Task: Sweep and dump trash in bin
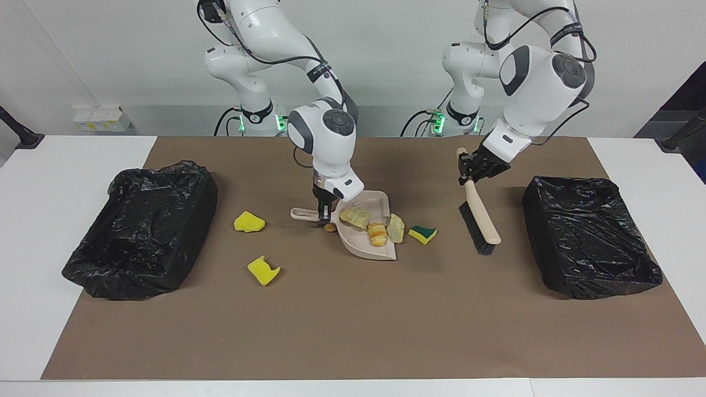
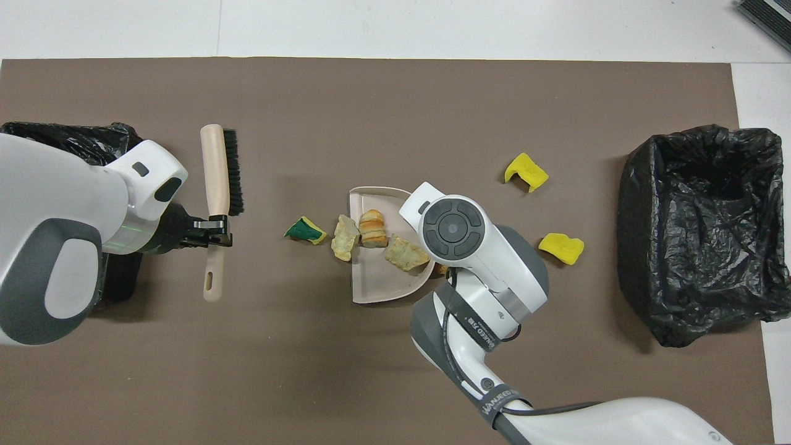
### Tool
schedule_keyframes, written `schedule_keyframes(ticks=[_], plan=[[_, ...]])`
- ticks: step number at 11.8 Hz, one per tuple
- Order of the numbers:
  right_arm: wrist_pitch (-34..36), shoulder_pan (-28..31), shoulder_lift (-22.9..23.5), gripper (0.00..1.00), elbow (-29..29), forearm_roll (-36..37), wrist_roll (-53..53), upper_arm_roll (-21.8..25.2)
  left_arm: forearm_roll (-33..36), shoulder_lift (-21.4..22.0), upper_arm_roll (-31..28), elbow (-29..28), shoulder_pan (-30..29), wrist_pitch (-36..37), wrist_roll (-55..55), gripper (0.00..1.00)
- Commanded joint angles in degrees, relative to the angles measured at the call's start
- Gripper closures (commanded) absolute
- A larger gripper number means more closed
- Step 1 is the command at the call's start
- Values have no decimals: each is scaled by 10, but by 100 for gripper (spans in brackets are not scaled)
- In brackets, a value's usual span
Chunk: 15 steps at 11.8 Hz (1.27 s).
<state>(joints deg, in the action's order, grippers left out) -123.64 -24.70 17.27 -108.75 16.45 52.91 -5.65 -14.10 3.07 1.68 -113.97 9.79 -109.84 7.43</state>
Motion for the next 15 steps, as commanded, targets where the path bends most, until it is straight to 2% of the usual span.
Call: schedule_keyframes(ticks=[1, 4, 6, 8, 11, 15], plan=[[45, -5, -13, 100, -6, 41, 7, -1, 9, 12, 3, -21, -59, 2, -69, 100], [71, -11, -13, 100, 4, 46, 6, -1, 10, 14, 3, -94, -64, -18, -97, 100], [67, -26, -7, 100, 3, 48, -17, -1, 20, 15, 6, -174, -11, -83, -79, 100], [67, -33, -5, 100, 4, 51, -37, -1, 37, 7, 8, -185, 34, -102, -11, 100], [65, -40, -1, 100, 5, 51, -53, -1, 37, 1, 9, -198, 107, -132, 34, 100], [64, -40, 0, 100, 4, 51, -55, -1, 8, 12, 10, -207, 194, -145, 38, 100]])
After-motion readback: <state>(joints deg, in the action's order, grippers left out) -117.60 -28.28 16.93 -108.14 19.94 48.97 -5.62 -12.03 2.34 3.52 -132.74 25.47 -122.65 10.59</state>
